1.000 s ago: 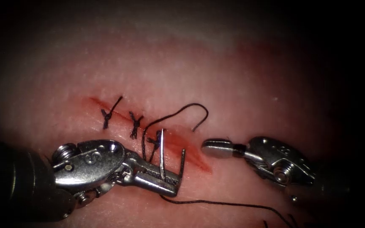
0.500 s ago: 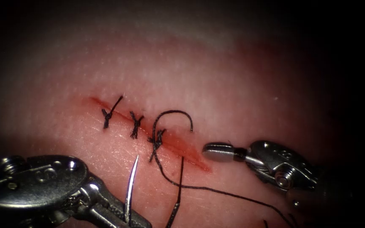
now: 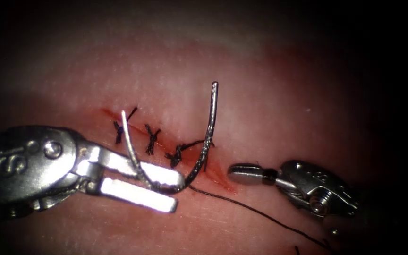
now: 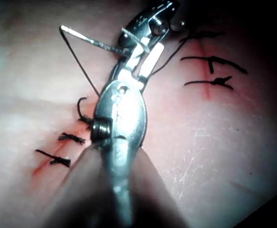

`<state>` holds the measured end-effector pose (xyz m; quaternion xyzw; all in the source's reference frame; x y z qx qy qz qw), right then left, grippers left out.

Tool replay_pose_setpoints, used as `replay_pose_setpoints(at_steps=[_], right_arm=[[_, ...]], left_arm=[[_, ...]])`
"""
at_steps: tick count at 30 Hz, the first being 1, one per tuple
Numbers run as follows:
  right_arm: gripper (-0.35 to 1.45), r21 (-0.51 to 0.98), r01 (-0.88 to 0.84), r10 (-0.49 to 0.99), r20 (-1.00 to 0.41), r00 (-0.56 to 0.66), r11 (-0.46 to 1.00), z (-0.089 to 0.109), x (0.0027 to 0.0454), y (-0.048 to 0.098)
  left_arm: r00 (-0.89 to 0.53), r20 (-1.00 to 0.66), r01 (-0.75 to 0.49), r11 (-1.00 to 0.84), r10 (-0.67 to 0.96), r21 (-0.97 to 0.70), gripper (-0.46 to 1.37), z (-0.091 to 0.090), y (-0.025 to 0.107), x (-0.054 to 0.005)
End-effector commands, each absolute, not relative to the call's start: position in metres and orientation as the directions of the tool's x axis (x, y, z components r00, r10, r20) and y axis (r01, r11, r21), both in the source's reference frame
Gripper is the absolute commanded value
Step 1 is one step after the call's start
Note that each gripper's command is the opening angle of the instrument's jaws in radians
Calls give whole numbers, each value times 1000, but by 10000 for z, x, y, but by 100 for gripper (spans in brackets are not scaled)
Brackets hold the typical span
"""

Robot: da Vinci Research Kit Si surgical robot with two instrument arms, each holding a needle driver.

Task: Wound Closure
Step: Use the left gripper to pull the needle through the tissue, then hand over the needle from the left to the right gripper

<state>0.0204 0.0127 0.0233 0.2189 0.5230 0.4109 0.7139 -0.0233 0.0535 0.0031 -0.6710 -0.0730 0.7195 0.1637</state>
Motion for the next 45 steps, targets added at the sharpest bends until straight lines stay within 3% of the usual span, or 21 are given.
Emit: replay_pose_setpoints(at_steps=[1, 11, 17, 21, 23, 26, 31, 37, 45], right_arm=[[-12, 742, -359, 816, -566, 115, 566, 233, 204, 127], [-5, 751, -372, 829, -549, 108, 545, 226, 203, 129], [2, 822, -379, 894, -446, 35, 424, 210, 204, 134], [4, 895, -348, 940, -329, -94, 279, 193, 207, 141], [16, 917, -327, 947, -285, -145, 227, 184, 209, 145], [71, 939, -306, 954, -223, -200, 156, 171, 217, 154], [111, 958, -280, 959, -129, -253, 56, 161, 227, 163], [123, 966, -247, 955, 1, -298, -78, 152, 230, 168], [117, 956, -247, 949, 76, -305, -156, 138, 235, 169]], left_arm=[[-83, -953, -161, -948, 291, -275, -35, 33, 548, -228], [-128, -977, -280, -951, 169, -128, -35, 38, 592, -210], [-154, -977, -298, -950, 150, -99, -35, 47, 591, -209], [-167, -979, -307, -950, 119, -63, -35, 66, 562, -215], [-172, -979, -312, -949, 110, -51, -35, 79, 544, -219], [-186, -979, -317, -948, 87, -24, -35, 102, 515, -228], [-210, -976, -322, -947, 51, 19, -35, 128, 483, -244], [-253, -967, -311, -947, 0, 82, -35, 146, 453, -263], [-348, -932, -275, -938, -106, 210, -35, 157, 431, -289]])
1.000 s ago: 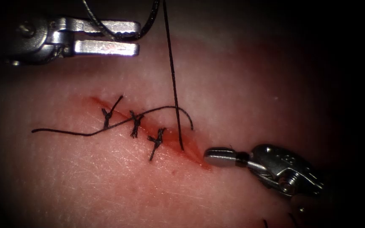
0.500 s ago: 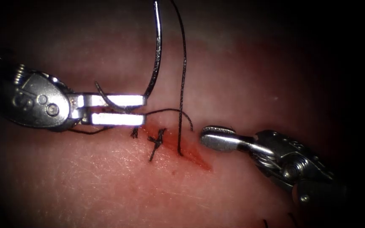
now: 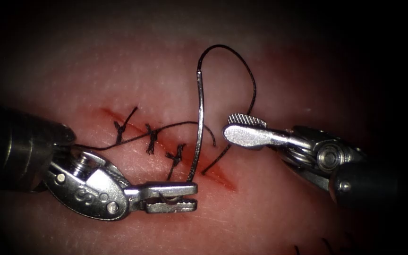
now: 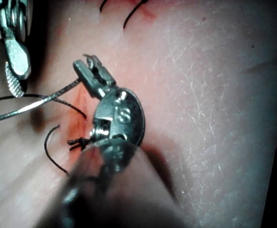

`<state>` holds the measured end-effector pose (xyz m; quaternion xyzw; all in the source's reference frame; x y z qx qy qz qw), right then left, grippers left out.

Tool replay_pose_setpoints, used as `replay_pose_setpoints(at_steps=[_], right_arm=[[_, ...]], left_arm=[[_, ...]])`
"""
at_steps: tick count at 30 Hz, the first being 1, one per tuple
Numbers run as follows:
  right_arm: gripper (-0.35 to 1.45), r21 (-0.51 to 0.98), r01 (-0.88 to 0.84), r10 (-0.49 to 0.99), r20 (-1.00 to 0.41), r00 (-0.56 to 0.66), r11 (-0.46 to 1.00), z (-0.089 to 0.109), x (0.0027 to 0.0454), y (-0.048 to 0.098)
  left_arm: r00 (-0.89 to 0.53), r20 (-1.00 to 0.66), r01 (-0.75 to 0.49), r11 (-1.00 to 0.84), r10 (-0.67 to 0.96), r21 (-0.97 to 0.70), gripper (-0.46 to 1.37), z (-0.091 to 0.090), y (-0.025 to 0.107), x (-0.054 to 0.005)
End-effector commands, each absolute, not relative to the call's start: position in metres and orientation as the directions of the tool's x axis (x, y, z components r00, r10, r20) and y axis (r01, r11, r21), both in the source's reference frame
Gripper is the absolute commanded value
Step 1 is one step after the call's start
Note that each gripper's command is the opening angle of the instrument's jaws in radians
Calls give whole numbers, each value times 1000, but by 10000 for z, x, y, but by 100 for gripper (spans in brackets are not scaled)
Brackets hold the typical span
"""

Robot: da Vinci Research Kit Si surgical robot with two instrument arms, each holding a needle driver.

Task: Wound Closure
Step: Hand over the needle from the left to the right gripper

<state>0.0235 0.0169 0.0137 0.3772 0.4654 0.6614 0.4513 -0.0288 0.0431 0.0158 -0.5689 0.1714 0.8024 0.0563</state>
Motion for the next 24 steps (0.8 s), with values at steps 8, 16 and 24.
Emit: replay_pose_setpoints(at_steps=[8, 16, 24], right_arm=[[105, 919, -347, 964, 104, -244, -187, 135, 249, 165], [104, 890, -419, 971, 91, -221, -179, 134, 271, 166], [89, 886, -440, 975, 49, -218, -143, 127, 279, 179]], left_arm=[[-376, -914, -255, -932, -150, 257, -35, 158, 428, -299], [-385, -908, -245, -930, -165, 273, -35, 157, 429, -299], [-389, -906, -240, -932, -165, 273, -35, 156, 427, -299]])
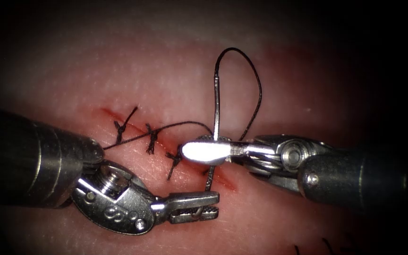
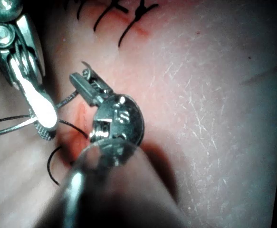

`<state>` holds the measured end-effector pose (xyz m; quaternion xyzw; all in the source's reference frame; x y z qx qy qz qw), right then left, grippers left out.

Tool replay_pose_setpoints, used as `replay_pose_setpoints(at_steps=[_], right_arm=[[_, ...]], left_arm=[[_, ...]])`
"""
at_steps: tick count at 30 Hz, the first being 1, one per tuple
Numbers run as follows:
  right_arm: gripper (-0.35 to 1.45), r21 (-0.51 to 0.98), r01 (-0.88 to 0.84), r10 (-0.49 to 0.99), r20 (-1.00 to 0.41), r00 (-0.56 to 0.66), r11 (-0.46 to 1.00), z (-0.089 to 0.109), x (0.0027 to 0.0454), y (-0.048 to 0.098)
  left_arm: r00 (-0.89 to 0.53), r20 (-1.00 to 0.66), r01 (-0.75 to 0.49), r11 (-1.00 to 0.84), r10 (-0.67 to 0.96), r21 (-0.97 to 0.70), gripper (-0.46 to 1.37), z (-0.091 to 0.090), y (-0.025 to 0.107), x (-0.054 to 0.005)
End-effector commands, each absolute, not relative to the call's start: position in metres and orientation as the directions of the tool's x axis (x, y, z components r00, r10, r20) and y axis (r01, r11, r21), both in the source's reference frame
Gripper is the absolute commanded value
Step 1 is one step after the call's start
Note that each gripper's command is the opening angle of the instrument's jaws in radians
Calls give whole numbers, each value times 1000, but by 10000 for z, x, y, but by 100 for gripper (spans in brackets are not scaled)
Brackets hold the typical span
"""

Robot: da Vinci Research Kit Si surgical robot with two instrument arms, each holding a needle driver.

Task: Wound Closure
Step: Hand over the needle from the left to the right gripper

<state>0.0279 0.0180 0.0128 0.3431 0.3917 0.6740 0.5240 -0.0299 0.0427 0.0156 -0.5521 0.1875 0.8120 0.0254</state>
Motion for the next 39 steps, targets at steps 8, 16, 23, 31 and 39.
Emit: replay_pose_setpoints(at_steps=[8, 16, 23, 31, 39], right_arm=[[-35, 883, -467, 984, -37, -173, -49, 131, 278, 186], [-35, 862, -508, 991, -69, -117, 0, 141, 271, 191], [-35, 850, -521, 982, -154, -107, 77, 147, 253, 196], [-35, 834, -490, 936, -341, -94, 254, 145, 229, 196], [-35, 746, -471, 834, -550, -39, 470, 142, 215, 196]], left_arm=[[-390, -905, -236, -931, -171, 277, -35, 151, 424, -301], [-391, -910, -237, -939, -141, 247, 69, 150, 425, -302], [-373, -928, -300, -947, 3, 117, 127, 149, 426, -300], [-266, -918, -386, -905, 295, -179, 20, 142, 425, -285], [-245, -849, -310, -867, 468, -389, -35, 151, 432, -272]])
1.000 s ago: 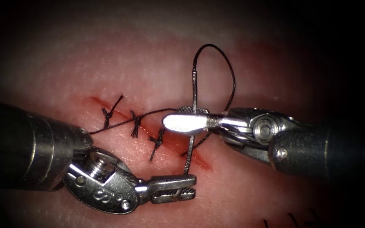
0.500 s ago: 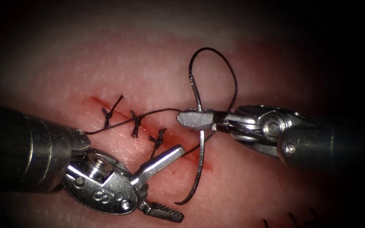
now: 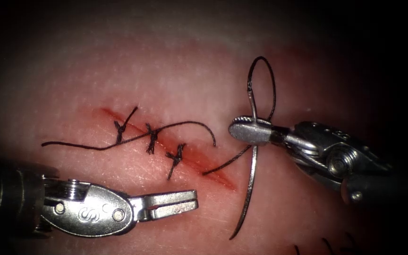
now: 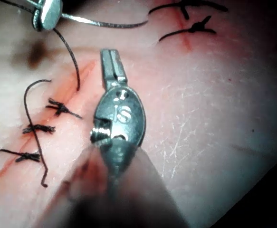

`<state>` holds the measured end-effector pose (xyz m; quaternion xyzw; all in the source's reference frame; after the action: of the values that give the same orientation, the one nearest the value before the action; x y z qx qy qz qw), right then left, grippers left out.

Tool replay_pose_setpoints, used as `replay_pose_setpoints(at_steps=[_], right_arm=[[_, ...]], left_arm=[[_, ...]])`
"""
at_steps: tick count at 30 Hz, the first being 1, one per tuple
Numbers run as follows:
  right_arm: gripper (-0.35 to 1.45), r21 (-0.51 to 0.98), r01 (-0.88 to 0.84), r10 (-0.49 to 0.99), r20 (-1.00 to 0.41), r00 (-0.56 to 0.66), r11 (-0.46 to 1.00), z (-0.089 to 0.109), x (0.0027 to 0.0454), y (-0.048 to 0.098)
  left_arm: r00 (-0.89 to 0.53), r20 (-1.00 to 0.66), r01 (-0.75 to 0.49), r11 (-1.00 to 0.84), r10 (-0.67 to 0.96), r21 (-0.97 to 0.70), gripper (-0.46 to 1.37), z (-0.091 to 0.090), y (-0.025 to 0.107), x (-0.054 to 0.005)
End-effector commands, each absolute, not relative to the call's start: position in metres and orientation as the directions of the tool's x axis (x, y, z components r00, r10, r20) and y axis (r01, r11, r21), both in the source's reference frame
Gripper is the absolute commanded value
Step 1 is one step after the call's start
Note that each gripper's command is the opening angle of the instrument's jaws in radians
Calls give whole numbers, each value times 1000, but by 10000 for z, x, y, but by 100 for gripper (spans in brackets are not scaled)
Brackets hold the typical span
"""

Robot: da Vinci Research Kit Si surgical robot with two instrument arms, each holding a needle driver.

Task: Wound Closure
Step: Hand over the needle from the left to the right gripper, then insert the left gripper into the wound

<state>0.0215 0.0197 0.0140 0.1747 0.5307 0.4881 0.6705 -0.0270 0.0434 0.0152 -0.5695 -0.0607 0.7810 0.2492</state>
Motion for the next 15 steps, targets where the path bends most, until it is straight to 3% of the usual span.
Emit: replay_pose_setpoints(at_steps=[1, 7, 15], right_arm=[[-35, 752, -459, 833, -552, -45, 474, 142, 215, 196], [-35, 694, -367, 745, -667, -3, 620, 142, 217, 195], [-35, 613, -357, 662, -749, 21, 705, 136, 224, 193]], left_arm=[[-252, -841, -300, -865, 478, -402, -35, 153, 432, -271], [-370, -783, -223, -866, 500, -448, -35, 175, 445, -271], [-520, -719, -237, -887, 461, -397, -35, 206, 463, -282]])
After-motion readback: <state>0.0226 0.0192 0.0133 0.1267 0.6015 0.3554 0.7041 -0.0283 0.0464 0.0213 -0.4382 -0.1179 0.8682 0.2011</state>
